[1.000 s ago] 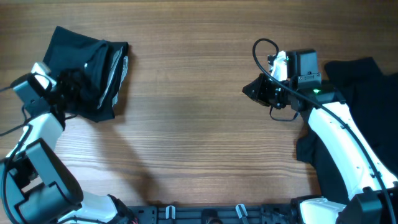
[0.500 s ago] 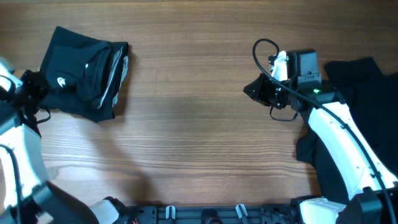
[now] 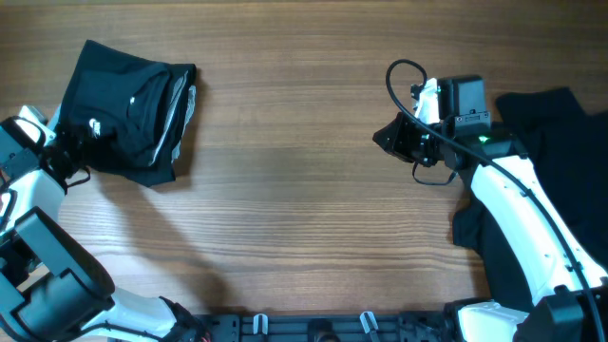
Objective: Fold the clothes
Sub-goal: 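Release the shirt on the stack and open the left gripper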
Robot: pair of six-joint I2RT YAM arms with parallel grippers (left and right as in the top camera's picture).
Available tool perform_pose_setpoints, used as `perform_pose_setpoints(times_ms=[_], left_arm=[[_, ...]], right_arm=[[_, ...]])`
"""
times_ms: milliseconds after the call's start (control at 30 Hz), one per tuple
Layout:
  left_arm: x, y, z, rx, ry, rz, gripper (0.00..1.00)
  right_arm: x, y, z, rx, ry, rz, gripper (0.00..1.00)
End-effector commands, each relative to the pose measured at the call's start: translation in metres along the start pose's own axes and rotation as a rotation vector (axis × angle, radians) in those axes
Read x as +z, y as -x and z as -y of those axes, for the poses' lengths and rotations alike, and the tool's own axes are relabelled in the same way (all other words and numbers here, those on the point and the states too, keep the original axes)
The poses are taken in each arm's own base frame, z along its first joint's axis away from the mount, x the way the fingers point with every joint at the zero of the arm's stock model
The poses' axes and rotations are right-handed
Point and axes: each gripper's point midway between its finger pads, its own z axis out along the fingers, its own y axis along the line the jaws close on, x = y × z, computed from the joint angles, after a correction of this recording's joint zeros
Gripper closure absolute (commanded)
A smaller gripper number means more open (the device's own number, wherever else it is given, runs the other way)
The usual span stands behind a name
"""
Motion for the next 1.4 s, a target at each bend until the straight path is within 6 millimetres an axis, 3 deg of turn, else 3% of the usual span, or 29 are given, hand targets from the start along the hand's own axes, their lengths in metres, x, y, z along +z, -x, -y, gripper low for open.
perform_pose_setpoints(times_ms=[0, 233, 433, 467, 533, 567, 633, 700, 733, 800, 867, 900, 1033, 1100, 1133, 1167, 1233, 1300, 1367], left_arm=[[0.001, 0.01, 0.005, 0.016, -0.022, 0.038, 0.96], [-0.012, 0.037, 0.023, 0.046, -0.043, 0.096, 0.96], [-0.025, 0.049, 0.013, 0.067, 0.05, 0.138, 0.96], [-0.027, 0.049, 0.012, 0.067, 0.054, 0.135, 0.75], [-0.03, 0.043, 0.007, 0.047, 0.074, 0.107, 0.62], [-0.033, 0.039, 0.004, 0.031, 0.086, 0.089, 0.48], [-0.049, 0.032, 0.009, 0.034, 0.081, 0.047, 0.4], [-0.064, 0.028, 0.029, 0.075, 0.007, 0.027, 0.36], [-0.073, 0.026, 0.046, 0.099, -0.044, 0.025, 0.37], [-0.079, 0.021, 0.064, 0.135, -0.07, 0.024, 0.49], [-0.069, 0.009, 0.078, 0.198, -0.076, -0.005, 0.78], [-0.058, 0.001, 0.083, 0.213, -0.07, -0.026, 0.86], [-0.003, -0.027, 0.086, 0.265, -0.029, -0.091, 0.95], [0.03, -0.049, 0.085, 0.285, -0.036, -0.145, 0.94], [0.037, -0.055, 0.082, 0.287, -0.028, -0.161, 0.94], [0.047, -0.066, 0.078, 0.286, -0.021, -0.191, 0.9], [0.051, -0.08, 0.076, 0.282, -0.021, -0.237, 0.67], [0.035, -0.08, 0.094, 0.317, -0.07, -0.252, 0.52], [0.002, -0.071, 0.121, 0.393, -0.113, -0.228, 0.44]], right_arm=[[-0.002, 0.001, 0.0, -0.006, -0.01, 0.01, 0.91], [-0.002, -0.001, 0.002, -0.012, -0.02, 0.002, 0.9], [-0.002, -0.001, 0.002, -0.022, -0.02, 0.002, 0.9], [-0.002, 0.0, 0.003, -0.022, -0.026, 0.005, 0.89], [-0.002, 0.0, 0.004, -0.022, -0.03, 0.008, 0.87], [-0.002, 0.0, 0.005, -0.023, -0.033, 0.009, 0.87], [-0.002, 0.001, 0.006, -0.049, -0.041, 0.014, 0.86], [-0.003, 0.004, 0.01, -0.049, -0.065, 0.029, 0.86], [-0.003, 0.007, 0.012, -0.052, -0.078, 0.043, 0.85], [-0.003, 0.01, 0.012, -0.056, -0.08, 0.056, 0.85], [-0.003, 0.011, 0.011, -0.059, -0.08, 0.062, 0.85], [-0.003, 0.011, 0.012, -0.059, -0.083, 0.064, 0.85], [-0.003, 0.01, 0.013, -0.056, -0.086, 0.059, 0.85], [-0.003, 0.009, 0.014, -0.053, -0.089, 0.053, 0.85], [-0.003, 0.008, 0.014, -0.053, -0.09, 0.052, 0.85], [-0.003, 0.009, 0.014, -0.054, -0.09, 0.052, 0.85], [-0.005, 0.014, 0.017, -0.097, -0.119, 0.074, 0.85], [-0.015, 0.028, 0.015, -0.162, -0.156, 0.13, 0.84], [-0.038, 0.05, -0.01, -0.302, -0.142, 0.213, 0.83]])
